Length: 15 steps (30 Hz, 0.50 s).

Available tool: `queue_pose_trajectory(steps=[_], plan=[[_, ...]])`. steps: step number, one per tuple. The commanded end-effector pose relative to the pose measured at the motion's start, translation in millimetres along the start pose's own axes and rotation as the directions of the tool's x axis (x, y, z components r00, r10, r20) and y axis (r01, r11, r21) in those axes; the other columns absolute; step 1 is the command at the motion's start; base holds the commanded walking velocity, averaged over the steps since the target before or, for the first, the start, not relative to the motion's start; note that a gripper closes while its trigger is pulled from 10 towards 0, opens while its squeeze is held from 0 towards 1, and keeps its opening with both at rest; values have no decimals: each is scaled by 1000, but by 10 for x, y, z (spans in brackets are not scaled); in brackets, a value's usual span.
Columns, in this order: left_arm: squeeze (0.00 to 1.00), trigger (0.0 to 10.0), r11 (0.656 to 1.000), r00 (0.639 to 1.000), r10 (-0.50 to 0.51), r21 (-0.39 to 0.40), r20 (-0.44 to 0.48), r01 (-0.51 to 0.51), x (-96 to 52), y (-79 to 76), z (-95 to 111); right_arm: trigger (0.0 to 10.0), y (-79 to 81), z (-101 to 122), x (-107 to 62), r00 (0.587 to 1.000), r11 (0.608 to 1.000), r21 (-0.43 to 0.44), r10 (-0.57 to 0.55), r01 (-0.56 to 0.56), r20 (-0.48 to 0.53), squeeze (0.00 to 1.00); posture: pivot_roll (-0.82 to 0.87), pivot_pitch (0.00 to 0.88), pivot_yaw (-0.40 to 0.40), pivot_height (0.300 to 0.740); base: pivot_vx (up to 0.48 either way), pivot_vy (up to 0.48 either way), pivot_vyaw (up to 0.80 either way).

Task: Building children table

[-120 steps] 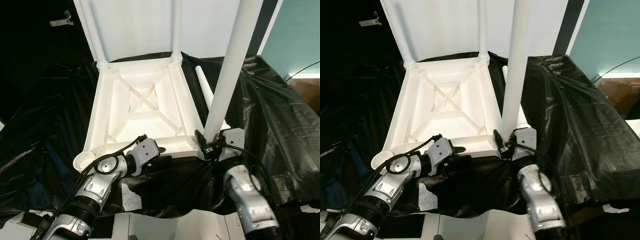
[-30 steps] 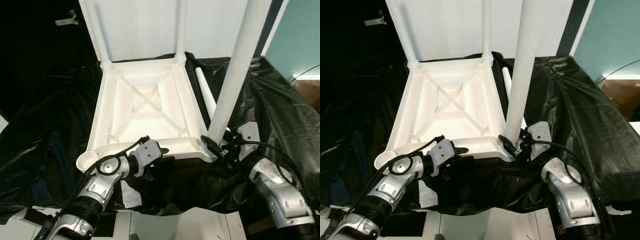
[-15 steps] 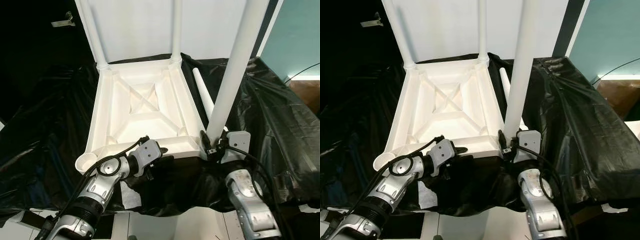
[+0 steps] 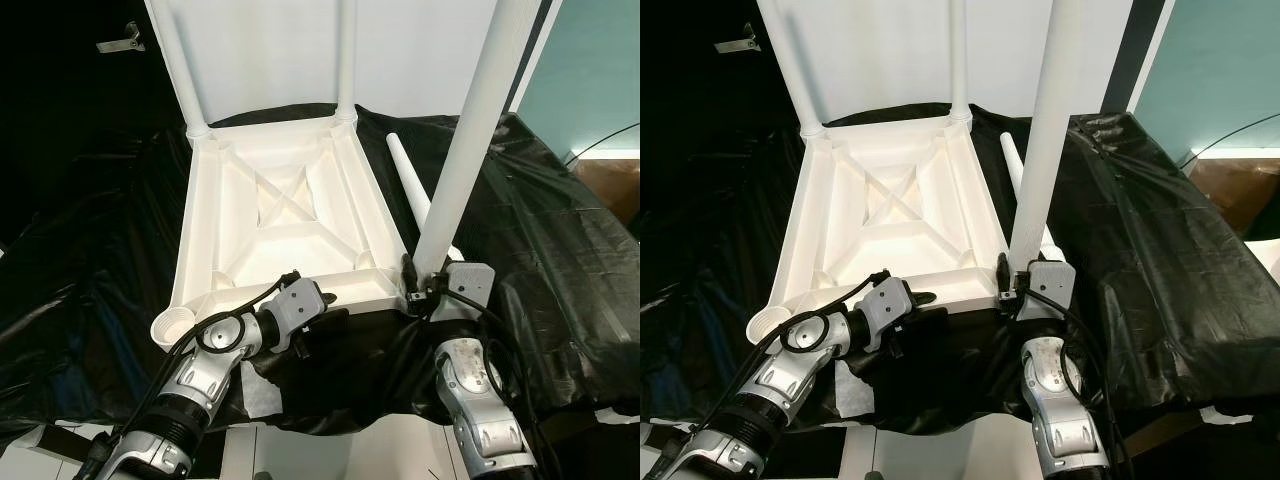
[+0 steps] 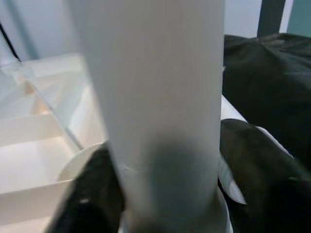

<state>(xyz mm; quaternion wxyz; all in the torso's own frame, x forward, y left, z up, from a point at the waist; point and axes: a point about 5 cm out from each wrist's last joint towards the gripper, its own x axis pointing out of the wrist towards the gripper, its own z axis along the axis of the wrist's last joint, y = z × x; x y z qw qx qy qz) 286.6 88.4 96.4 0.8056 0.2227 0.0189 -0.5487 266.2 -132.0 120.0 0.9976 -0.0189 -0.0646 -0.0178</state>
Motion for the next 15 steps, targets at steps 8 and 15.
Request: queue_pose_trajectory(steps=[8, 15], plan=[[0, 10000, 997, 996, -67, -38, -54, 65, 14, -152, -150, 10000, -153, -44, 21, 998, 998, -31, -52, 51, -24, 0, -11, 30, 7, 740, 0, 0, 0], [0, 10000, 997, 996, -70, -41, -54, 68, 16, -170, -152, 10000, -158, 17, 6, 986, 986, -20, 163, -164, -21, 0, -25, 36, 6, 740, 0, 0, 0]])
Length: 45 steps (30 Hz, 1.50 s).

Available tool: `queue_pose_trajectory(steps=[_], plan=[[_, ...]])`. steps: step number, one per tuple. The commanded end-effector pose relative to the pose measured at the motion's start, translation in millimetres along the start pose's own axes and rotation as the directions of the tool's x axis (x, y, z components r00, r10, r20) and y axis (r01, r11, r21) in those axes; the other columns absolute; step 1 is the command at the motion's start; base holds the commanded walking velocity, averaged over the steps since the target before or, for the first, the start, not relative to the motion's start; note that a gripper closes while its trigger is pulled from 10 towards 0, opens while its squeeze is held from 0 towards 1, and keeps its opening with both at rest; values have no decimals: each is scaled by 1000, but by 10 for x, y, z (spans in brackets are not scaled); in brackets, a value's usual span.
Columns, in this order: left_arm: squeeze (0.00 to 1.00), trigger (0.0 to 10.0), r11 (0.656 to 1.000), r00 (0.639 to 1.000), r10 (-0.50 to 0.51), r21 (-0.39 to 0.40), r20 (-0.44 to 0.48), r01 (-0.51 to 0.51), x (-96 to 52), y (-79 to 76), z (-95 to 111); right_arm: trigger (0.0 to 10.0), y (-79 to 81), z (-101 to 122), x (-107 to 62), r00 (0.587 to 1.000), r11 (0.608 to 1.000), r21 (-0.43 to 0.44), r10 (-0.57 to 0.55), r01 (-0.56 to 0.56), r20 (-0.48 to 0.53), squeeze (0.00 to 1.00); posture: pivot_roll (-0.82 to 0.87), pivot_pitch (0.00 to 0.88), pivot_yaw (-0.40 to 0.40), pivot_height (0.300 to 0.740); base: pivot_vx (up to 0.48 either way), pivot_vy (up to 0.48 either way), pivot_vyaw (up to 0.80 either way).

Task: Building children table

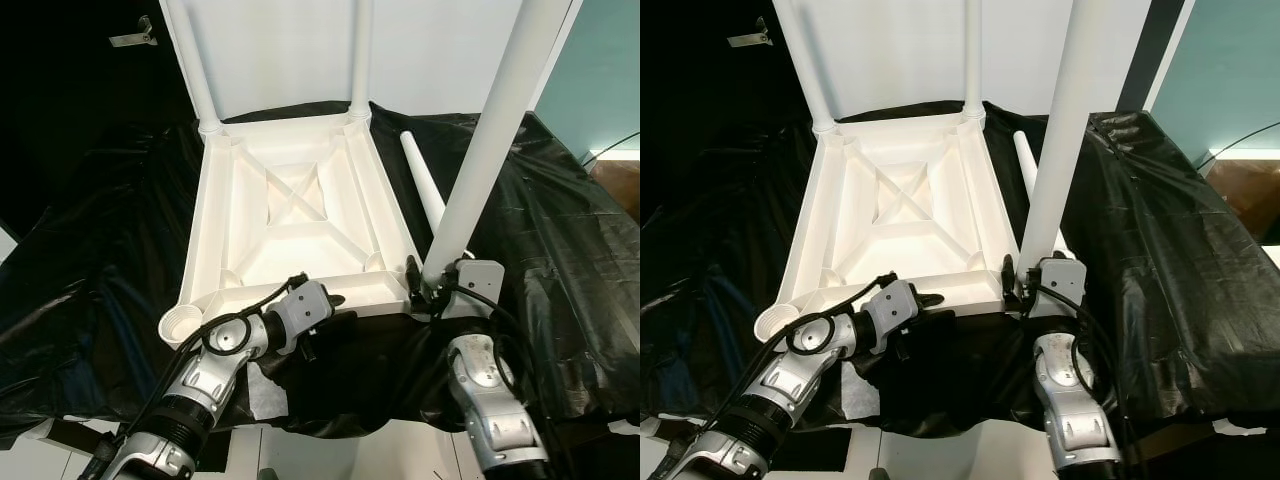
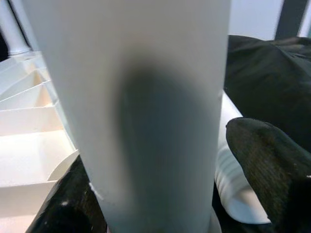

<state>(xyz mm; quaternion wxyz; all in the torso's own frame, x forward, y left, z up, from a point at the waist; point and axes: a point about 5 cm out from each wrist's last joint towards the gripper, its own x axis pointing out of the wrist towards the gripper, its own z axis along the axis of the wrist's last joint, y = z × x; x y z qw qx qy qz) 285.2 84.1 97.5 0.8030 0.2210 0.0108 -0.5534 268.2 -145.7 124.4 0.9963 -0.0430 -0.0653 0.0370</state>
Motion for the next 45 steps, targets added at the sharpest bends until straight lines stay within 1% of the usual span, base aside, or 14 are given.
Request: queue_pose_trajectory(steps=[1, 2, 3, 5, 8, 17, 18, 19, 20, 25, 30, 36, 40, 45], plan=[[0, 10000, 997, 995, -64, -50, -71, 61, -15, -150, -179, 10000, -16, -19, -26, 998, 998, 21, 52, -52, -21, 0, -25, 36, 6, 740, 0, 0, 0], [0, 10000, 997, 995, -65, -51, -72, 61, -18, -151, -182, 10000, 17, 3, -41, 987, 986, 54, 158, -157, -22, 0, -28, 36, 7, 740, 0, 0, 0], [0, 10000, 997, 995, -65, -51, -72, 61, -18, -151, -182, 10000, 17, 3, -41, 987, 986, 54, 158, -157, -22, 0, -28, 36, 7, 740, 0, 0, 0], [0, 10000, 997, 995, -66, -50, -73, 63, -16, -149, -184, 10000, 41, 49, -64, 951, 948, 80, 309, -307, -17, 0, -33, 33, 8, 740, 0, 0, 0], [0, 10000, 997, 995, -67, -48, -72, 64, -6, -139, -178, 10000, 23, 83, -70, 917, 915, 70, 399, -397, -18, 0, -36, 30, 8, 740, 0, 0, 0], [0, 10000, 997, 995, -67, -43, -69, 64, 6, -120, -167, 10000, -57, 185, -30, 850, 850, 0, 527, -527, -8, 0, -36, 25, 8, 740, 0, 0, 0], [0, 10000, 997, 995, -66, -42, -70, 64, 3, -120, -169, 6706, -70, 187, -29, 835, 836, 23, 549, -549, -21, 0, -35, 24, 9, 740, 0, 0, 0], [0, 10000, 997, 995, -66, -42, -70, 64, 3, -120, -169, 6706, -70, 187, -29, 835, 836, 23, 549, -549, -21, 0, -35, 24, 9, 740, 0, 0, 0], [0, 10000, 997, 995, -66, -42, -71, 63, 0, -117, -170, 0, -71, 196, -39, 818, 818, 42, 575, -573, -26, 0, -34, 25, 9, 740, 0, 0, 0], [0, 10000, 997, 995, -64, -41, -73, 61, -10, -115, -174, 0, -74, 197, -71, 781, 782, 76, 622, -619, -46, 0, -33, 27, 9, 740, 0, 0, 0], [0, 10000, 997, 995, -69, -42, -77, 66, -20, -120, -184, 0, -68, 136, -105, 774, 775, 117, 629, -620, -68, 0, -35, 28, 12, 740, 0, 0, 0], [0, 10000, 997, 994, -72, -41, -77, 69, -17, -118, -185, 0, -110, 118, -60, 857, 856, 113, 513, -505, -56, 0, -38, 29, 14, 740, 0, 0, 0], [0, 10000, 997, 994, -75, -39, -76, 72, -9, -123, -183, 0, -97, 27, -59, 951, 956, 36, 294, -292, -100, 0, -40, 30, 10, 740, 0, 0, 0], [0, 10000, 997, 994, -73, -39, -76, 70, -5, -124, -184, 0, -87, -67, -118, 980, 989, 12, 145, -145, -135, 0, -33, 29, 4, 740, 0, 0, 0]])
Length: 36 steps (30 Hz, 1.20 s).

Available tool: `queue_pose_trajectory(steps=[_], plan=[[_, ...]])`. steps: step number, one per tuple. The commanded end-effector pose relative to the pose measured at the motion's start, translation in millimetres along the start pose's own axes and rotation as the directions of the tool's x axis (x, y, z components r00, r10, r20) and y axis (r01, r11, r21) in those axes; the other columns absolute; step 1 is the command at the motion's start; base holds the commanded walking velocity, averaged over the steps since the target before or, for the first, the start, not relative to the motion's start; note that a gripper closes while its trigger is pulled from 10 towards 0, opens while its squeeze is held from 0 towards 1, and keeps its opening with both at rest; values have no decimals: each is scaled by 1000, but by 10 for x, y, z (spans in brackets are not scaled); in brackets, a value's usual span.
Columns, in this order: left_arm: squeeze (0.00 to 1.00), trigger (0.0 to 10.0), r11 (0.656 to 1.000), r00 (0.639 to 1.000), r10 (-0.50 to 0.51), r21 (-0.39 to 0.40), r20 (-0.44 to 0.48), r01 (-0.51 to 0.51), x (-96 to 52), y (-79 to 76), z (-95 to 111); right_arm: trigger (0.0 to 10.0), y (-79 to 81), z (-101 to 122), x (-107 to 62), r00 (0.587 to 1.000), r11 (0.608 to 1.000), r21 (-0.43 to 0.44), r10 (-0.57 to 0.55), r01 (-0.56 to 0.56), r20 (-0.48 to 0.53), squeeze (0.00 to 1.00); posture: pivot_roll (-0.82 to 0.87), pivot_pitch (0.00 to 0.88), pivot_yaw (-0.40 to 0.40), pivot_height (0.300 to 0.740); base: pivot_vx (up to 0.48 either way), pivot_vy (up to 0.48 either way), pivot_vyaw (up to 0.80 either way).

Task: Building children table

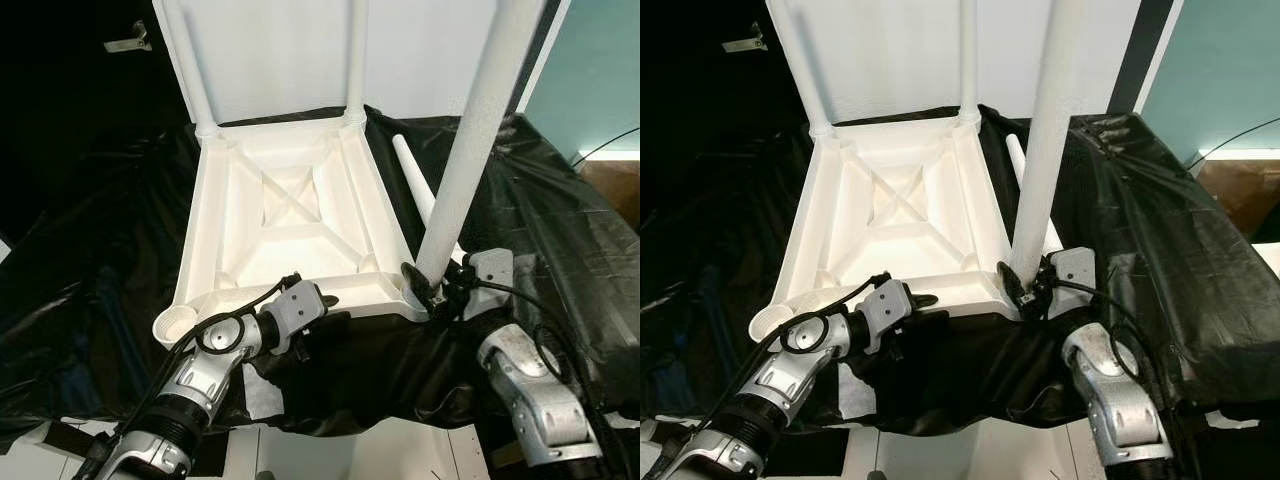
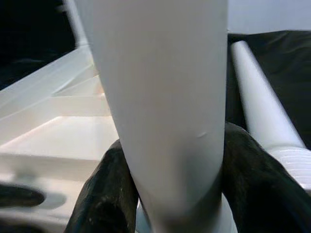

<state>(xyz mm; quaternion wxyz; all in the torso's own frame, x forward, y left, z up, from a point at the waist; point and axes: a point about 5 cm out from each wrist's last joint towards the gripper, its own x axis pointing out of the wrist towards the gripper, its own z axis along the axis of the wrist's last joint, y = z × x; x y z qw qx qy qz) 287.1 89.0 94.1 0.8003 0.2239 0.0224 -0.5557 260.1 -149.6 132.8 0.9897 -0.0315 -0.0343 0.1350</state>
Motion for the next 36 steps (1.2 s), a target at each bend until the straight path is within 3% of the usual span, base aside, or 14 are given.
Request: queue_pose_trajectory(steps=[1, 6, 9, 12, 17, 18, 20, 21, 24, 25, 31, 32, 34, 36], plan=[[0, 10000, 998, 997, -59, -30, -56, 58, 26, -142, -131, 0, -36, -175, -67, 990, 994, -28, -111, 109, -88, 0, -29, 29, 2, 740, 0, 0, 0], [0, 10000, 998, 997, -51, -33, -59, 50, 16, -140, -145, 0, -48, -163, -121, 957, 957, -54, -286, 283, -53, 0, -23, 25, -2, 740, 0, 0, 0], [0, 10000, 998, 997, -51, -33, -59, 49, 17, -141, -146, 0, -62, -162, -131, 946, 946, -53, -321, 319, -43, 0, -22, 25, -1, 740, 0, 0, 0], [0, 10000, 998, 997, -54, -31, -55, 52, 29, -135, -138, 0, -166, -103, -143, 895, 894, -40, -446, 446, 9, 0, -22, 22, -2, 740, 0, 0, 0], [0, 10000, 998, 998, -49, -29, -50, 48, 42, -129, -124, 0, -118, -104, -80, 897, 896, -59, -442, 441, -1, 0, -15, 22, -8, 740, 0, 0, 0], [0, 10000, 999, 998, -46, -30, -49, 45, 44, -127, -121, 1608, -94, -120, -63, 904, 903, -60, -427, 426, -14, 0, -14, 22, -10, 740, 0, 0, 0], [0, 10000, 999, 998, -44, -30, -49, 42, 41, -128, -121, 1608, -78, -129, -54, 908, 907, -65, -419, 417, -20, 0, -13, 22, -12, 740, 0, 0, 0], [0, 10000, 999, 998, -42, -32, -50, 40, 30, -135, -130, 10000, -74, -138, -51, 911, 910, -74, -412, 409, -26, 0, -12, 22, -15, 740, 0, 0, 0], [0, 10000, 999, 998, -39, -34, -53, 38, 20, -144, -141, 10000, -74, -141, -50, 911, 909, -81, -411, 408, -26, 0, -12, 22, -17, 740, 0, 0, 0], [0, 10000, 999, 998, -37, -36, -55, 35, 14, -149, -148, 10000, -74, -140, -45, 913, 911, -80, -408, 405, -25, 1000, -13, 22, -18, 740, 0, 0, 0], [0, 10000, 999, 998, -36, -39, -52, 34, 23, -151, -143, 10000, -48, -122, -33, 931, 927, -104, -365, 361, -16, 1000, -16, 22, -15, 740, 0, 0, 0], [0, 10000, 999, 998, -36, -39, -51, 34, 26, -151, -140, 10000, -40, -123, -34, 936, 930, -118, -353, 348, -17, 0, -16, 22, -15, 740, 0, 0, 0], [0, 10000, 999, 998, -36, -37, -51, 34, 27, -146, -140, 10000, -21, -115, -45, 951, 941, -142, -310, 306, -11, 0, -19, 21, -12, 740, 0, 0, 0], [0, 10000, 999, 998, -36, -35, -53, 34, 26, -134, -141, 10000, 19, -106, -62, 981, 967, -171, -191, 187, -9, 0, -28, 23, -8, 740, 0, 0, 0]])
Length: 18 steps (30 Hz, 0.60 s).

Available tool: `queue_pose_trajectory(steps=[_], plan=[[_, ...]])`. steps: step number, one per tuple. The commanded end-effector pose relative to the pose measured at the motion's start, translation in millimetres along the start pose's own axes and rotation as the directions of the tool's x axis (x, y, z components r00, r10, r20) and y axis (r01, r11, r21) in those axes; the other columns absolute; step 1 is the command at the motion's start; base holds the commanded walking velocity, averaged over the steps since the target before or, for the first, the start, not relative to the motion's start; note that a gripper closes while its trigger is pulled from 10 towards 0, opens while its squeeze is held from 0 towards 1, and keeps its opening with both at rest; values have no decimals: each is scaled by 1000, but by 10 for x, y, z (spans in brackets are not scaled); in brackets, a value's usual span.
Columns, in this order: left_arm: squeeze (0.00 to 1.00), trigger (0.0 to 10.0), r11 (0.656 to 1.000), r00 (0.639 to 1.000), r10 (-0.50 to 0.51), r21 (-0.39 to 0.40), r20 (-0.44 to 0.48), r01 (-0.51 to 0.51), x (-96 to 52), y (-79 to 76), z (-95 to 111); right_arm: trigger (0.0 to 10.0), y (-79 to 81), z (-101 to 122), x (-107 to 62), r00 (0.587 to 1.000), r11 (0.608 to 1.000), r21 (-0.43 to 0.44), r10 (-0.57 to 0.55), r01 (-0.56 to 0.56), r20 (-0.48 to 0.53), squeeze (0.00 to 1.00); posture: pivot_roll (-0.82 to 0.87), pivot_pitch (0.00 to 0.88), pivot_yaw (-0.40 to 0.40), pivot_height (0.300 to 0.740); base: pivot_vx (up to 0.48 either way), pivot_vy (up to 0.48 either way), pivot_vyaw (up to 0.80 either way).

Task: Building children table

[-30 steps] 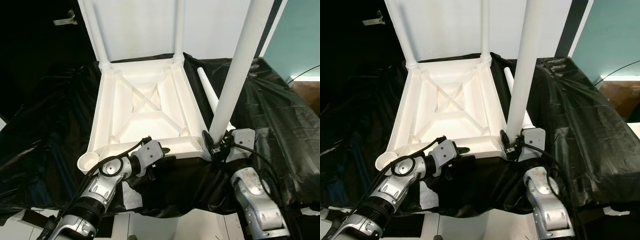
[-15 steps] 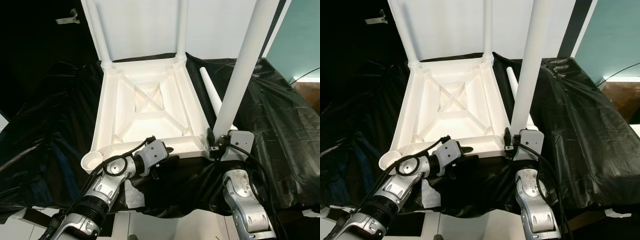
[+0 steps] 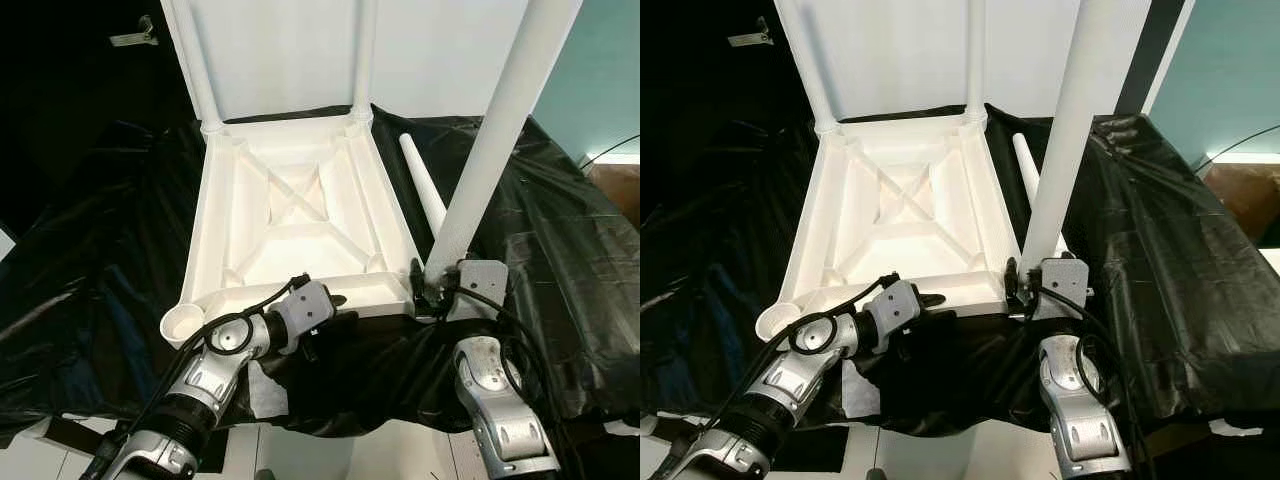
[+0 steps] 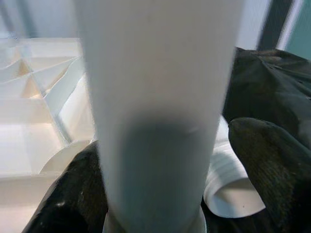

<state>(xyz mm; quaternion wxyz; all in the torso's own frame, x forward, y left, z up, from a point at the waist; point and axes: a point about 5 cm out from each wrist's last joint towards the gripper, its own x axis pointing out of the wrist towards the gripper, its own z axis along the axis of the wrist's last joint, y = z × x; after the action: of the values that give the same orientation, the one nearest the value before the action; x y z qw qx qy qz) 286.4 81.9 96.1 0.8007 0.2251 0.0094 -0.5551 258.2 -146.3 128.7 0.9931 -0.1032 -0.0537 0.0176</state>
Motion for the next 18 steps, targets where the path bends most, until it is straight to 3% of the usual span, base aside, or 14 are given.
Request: queue_pose_trajectory(steps=[1, 3, 4, 7, 8, 12, 18], plan=[[0, 10000, 998, 996, -44, -51, -73, 40, -33, -114, -187, 10000, -6, -70, -55, 995, 995, -23, 95, -95, -28, 0, -28, 23, -8, 740, 0, 0, 0], [0, 10000, 998, 996, -48, -51, -74, 44, -33, -110, -188, 10000, 20, -96, -69, 963, 963, -19, 267, -268, -46, 0, -35, 24, -1, 740, 0, 0, 0], [0, 10000, 998, 996, -48, -51, -74, 44, -33, -110, -188, 10000, 20, -96, -69, 963, 963, -19, 267, -268, -46, 0, -35, 24, -1, 740, 0, 0, 0], [0, 10000, 997, 996, -58, -48, -74, 55, -25, -114, -185, 10000, -98, -154, -36, 903, 898, -105, 416, -427, -111, 0, -40, 22, 6, 740, 0, 0, 0], [0, 10000, 997, 996, -58, -48, -74, 55, -25, -114, -185, 10000, -98, -154, -36, 903, 898, -105, 416, -427, -111, 0, -40, 22, 6, 740, 0, 0, 0], [0, 10000, 998, 996, -60, -41, -72, 57, -14, -94, -166, 10000, -228, -106, 55, 847, 830, -171, 516, -531, -128, 0, -37, 19, 7, 740, 0, 0, 0], [0, 10000, 998, 996, -56, -39, -73, 53, -31, -90, -171, 10000, -285, -67, 150, 818, 797, -182, 563, -575, -119, 0, -24, 16, 5, 740, 0, 0, 0]])
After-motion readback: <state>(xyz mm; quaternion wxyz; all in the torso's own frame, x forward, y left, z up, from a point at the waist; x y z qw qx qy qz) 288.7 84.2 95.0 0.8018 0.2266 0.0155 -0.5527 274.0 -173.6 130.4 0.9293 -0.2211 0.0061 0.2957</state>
